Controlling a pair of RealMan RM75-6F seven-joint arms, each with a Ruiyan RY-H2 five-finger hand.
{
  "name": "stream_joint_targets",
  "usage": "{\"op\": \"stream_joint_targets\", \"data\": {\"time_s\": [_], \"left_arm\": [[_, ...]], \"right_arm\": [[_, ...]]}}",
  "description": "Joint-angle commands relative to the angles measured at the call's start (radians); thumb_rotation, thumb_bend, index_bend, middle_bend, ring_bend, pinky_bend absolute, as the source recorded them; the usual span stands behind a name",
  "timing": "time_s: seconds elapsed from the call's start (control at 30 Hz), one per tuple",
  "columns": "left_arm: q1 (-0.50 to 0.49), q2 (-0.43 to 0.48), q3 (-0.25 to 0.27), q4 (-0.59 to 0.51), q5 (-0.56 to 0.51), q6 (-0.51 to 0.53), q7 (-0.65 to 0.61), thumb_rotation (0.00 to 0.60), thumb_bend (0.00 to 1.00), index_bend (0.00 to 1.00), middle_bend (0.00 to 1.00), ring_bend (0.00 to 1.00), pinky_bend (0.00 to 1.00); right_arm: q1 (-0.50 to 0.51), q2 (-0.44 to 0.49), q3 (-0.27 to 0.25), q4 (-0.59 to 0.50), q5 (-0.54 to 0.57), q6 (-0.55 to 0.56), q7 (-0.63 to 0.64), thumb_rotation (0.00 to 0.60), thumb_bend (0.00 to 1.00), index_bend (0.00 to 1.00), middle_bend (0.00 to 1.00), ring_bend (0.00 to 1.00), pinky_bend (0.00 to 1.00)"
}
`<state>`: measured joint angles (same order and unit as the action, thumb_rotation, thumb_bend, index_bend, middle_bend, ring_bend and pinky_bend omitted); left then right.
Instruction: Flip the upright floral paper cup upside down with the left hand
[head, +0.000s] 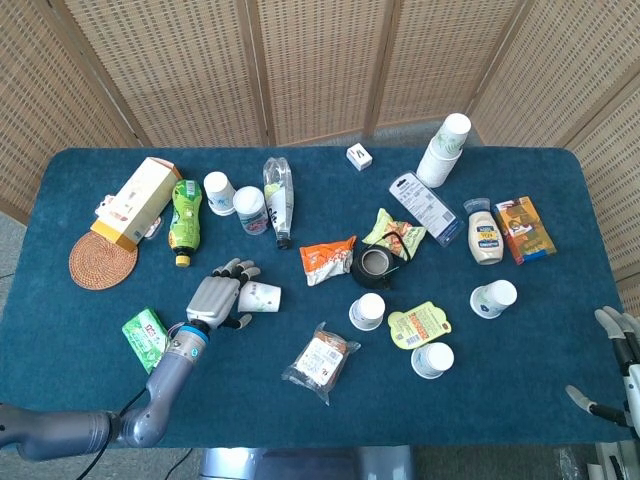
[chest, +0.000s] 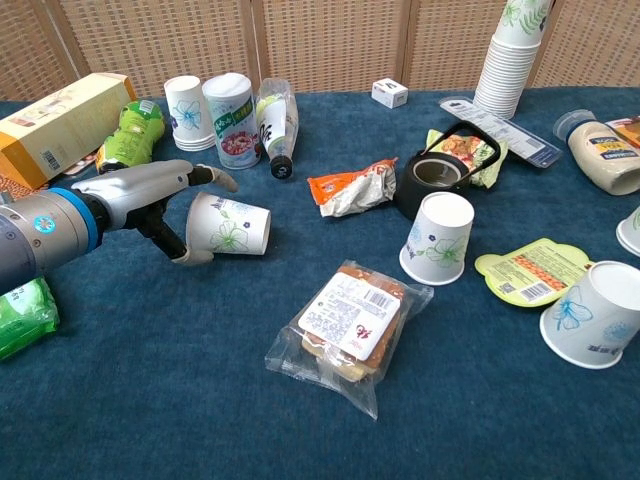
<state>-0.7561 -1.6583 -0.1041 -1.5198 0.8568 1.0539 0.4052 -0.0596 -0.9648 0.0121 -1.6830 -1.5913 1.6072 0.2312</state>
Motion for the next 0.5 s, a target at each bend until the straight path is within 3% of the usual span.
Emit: {"op": "stream_joint_targets", "data": {"time_s": [0.03,0.3,0.5], "left_arm": [[0.002,0.03,-0.002,-0.04,0.005,0.024,0.045,0.6,0.32,0.09,0.0,0.0,0.0],[-0.025,0.073,0.008,-0.127,0.008,0.05,0.205,0.6,0.32,0.08,0.0,0.0,0.0],[-0.063,0.055,-0.011,-0.169,-0.032,0.062,0.313,0.6,0.32,0.08,0.0,0.0,0.0]], "right_arm": [[0.0,-0.001,0.0,0.0,0.0,-0.001,-0.003,0.6,0.02,0.0,0.0,0.0,0.0],[0.002,-0.002,-0.002,-0.003,-0.002,-0.003,-0.01,0.6,0.02,0.0,0.0,0.0,0.0],[0.002,-0.002,-0.003,-0.003,-0.004,-0.003,-0.009,0.6,0.02,0.0,0.0,0.0,0.0]]}}
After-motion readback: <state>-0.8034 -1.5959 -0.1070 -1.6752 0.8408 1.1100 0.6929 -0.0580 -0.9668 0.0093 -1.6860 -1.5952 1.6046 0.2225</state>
